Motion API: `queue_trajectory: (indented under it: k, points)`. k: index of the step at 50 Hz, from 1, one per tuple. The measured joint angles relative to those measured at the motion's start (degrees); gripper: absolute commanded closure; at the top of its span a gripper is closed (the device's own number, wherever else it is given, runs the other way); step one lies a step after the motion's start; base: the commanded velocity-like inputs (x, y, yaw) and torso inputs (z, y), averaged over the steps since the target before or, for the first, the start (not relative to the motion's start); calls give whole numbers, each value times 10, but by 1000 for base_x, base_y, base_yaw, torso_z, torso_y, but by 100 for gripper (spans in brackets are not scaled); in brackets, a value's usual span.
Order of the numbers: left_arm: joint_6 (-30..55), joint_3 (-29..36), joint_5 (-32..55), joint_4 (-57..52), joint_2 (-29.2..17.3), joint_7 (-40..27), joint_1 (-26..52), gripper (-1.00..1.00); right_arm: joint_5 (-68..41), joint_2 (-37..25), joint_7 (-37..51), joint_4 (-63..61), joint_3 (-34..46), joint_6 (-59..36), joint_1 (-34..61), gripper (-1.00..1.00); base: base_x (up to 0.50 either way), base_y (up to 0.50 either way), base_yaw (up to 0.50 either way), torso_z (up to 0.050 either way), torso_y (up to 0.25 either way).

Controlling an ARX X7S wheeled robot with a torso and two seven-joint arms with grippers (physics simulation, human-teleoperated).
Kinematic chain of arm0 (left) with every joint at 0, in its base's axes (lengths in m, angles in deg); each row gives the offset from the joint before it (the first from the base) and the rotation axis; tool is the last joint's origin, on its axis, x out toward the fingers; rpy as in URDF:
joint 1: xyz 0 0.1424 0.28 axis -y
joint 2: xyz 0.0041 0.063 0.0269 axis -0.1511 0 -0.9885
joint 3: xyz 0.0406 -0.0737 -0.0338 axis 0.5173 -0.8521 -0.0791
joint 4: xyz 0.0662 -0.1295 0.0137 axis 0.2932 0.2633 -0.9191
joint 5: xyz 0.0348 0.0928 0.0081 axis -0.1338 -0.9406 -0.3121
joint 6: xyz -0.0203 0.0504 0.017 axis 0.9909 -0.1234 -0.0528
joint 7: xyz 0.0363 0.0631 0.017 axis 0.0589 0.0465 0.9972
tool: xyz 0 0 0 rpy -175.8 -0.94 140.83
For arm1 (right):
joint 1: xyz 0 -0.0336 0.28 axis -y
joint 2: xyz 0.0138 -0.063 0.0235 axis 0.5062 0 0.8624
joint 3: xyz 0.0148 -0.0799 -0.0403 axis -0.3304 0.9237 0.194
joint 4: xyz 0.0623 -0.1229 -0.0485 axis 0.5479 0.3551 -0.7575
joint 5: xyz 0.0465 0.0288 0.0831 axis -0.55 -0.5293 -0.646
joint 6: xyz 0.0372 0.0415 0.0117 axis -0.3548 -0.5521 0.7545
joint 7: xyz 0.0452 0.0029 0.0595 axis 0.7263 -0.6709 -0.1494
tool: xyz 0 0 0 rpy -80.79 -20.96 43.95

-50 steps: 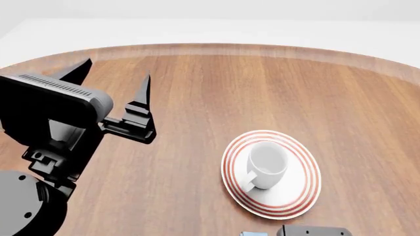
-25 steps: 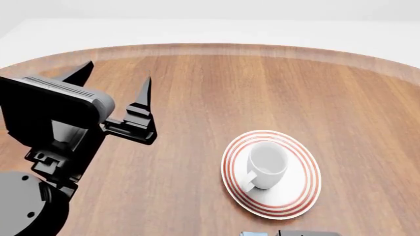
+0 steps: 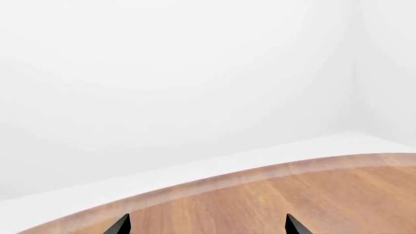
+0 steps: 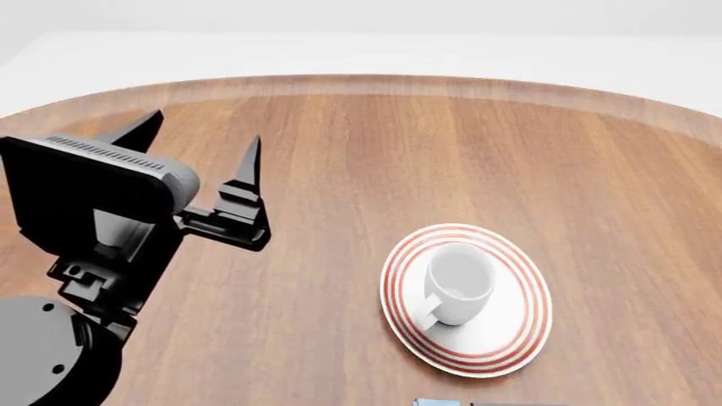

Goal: Pick up the white mug and put it on the plate, and put the chocolate pudding to the right of the plate.

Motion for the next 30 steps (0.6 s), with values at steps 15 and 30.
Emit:
queue_trajectory:
  k: [15,30]
  points:
    - [-3,0,-2,4,2,2,-5,-100,18,0,-22,20,5,4,-7,100,0,0,0,0,0]
    - [-5,-1,-3,7,3,3,-10,-100,45,-1,-37,23,10,8,-12,100,3,1,2,0,0]
